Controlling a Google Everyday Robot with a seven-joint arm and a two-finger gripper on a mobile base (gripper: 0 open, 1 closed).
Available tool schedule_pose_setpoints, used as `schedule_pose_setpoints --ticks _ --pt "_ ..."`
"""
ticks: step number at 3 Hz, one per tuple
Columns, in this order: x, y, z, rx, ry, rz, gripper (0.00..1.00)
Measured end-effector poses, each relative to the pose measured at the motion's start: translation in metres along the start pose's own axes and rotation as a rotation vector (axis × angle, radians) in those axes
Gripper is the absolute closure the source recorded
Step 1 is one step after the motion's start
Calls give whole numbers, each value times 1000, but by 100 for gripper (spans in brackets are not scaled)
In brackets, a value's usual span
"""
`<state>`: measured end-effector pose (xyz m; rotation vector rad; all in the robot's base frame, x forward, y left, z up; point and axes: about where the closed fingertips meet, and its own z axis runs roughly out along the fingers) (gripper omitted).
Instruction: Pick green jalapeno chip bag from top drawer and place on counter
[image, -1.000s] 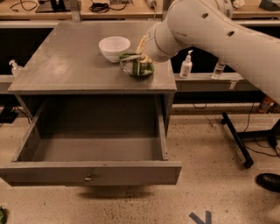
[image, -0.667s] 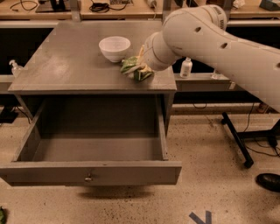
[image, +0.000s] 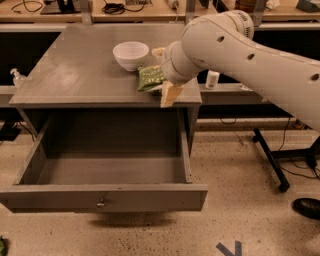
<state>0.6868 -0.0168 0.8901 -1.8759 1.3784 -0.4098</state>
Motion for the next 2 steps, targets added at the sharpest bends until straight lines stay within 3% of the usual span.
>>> schedule_pose_setpoints --ticks 1,2 --pt "0 0 0 0 0 0 0" --pt "27 0 -23 41 7 121 0"
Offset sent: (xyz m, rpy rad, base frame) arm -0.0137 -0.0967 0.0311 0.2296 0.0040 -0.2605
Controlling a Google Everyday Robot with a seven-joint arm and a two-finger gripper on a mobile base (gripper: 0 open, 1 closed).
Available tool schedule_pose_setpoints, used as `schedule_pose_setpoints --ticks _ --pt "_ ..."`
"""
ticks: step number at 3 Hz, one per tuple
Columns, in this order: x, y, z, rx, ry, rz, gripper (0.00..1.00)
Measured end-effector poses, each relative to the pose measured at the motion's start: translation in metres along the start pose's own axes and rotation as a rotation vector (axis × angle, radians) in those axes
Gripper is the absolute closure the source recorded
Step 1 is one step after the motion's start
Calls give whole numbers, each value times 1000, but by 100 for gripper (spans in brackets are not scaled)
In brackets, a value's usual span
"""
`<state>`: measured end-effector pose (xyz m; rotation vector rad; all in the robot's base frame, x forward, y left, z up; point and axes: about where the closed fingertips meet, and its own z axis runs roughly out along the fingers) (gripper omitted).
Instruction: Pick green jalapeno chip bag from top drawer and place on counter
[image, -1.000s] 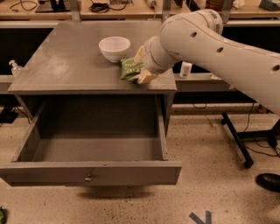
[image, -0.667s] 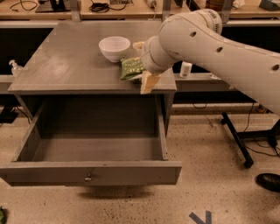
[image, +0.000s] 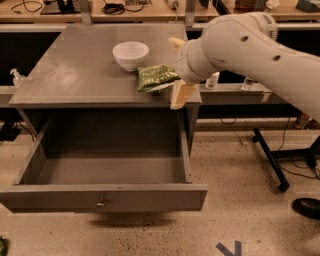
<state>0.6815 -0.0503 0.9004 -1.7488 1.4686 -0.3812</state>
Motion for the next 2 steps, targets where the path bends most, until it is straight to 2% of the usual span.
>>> schedule_pose_setpoints --ticks 1,2 --pt "15 -3 -16 -3 -35 89 0" --pt "15 -4 -18 -3 -43 101 0"
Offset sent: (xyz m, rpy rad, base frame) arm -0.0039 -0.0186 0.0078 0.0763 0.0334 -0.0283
